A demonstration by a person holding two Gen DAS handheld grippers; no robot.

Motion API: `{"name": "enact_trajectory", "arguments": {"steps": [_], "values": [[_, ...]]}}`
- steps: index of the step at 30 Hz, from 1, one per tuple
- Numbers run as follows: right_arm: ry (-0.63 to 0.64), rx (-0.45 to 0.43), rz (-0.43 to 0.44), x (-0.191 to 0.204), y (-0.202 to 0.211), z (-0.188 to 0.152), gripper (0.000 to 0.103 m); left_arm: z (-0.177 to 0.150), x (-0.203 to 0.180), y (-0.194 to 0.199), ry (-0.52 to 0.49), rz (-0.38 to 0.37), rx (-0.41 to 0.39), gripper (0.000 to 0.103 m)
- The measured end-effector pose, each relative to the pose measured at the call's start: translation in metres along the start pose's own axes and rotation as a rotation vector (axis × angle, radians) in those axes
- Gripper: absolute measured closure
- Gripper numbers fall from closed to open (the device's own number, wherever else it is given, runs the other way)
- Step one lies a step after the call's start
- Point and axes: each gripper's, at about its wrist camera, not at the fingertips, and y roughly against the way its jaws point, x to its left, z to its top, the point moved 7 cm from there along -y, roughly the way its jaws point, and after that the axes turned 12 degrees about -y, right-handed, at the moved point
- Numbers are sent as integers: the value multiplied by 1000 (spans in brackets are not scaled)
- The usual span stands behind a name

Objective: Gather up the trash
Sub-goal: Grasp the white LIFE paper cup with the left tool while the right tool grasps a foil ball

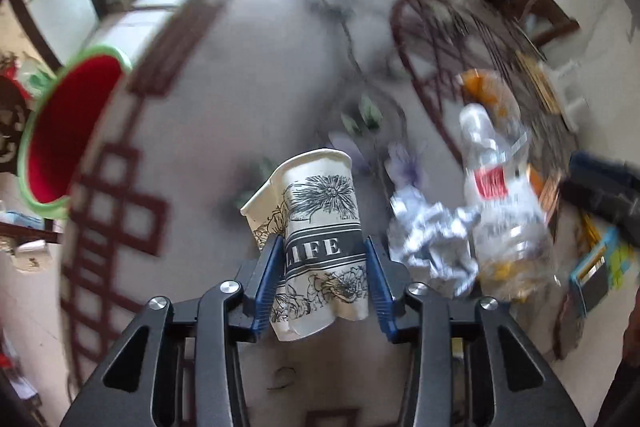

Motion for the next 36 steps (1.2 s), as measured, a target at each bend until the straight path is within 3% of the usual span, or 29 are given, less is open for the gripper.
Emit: {"name": "enact_trajectory", "arguments": {"steps": [8, 16, 18, 19, 20, 23, 27, 32, 36], "values": [[251, 122, 10, 50, -33, -21, 32, 18, 36, 48, 117, 80, -154, 64], [457, 183, -94, 76, -65, -43, 24, 17, 63, 72, 161, 121, -201, 64], [521, 185, -140, 78, -72, -52, 30, 14, 67, 80, 171, 128, -210, 64], [536, 192, -143, 79, -75, -54, 47, 13, 66, 80, 175, 131, -215, 64], [549, 204, -136, 80, -77, -58, 47, 12, 69, 83, 178, 133, -220, 63], [542, 187, -116, 81, -73, -55, 56, 7, 75, 90, 188, 145, -230, 63], [458, 151, -42, 87, -58, -43, 58, 4, 83, 94, 207, 152, -234, 63], [322, 40, 26, 84, -31, -15, 58, 6, 89, 98, 207, 159, -238, 63], [230, -79, 28, 81, -10, 9, 58, 10, 92, 99, 201, 163, -240, 63]]}}
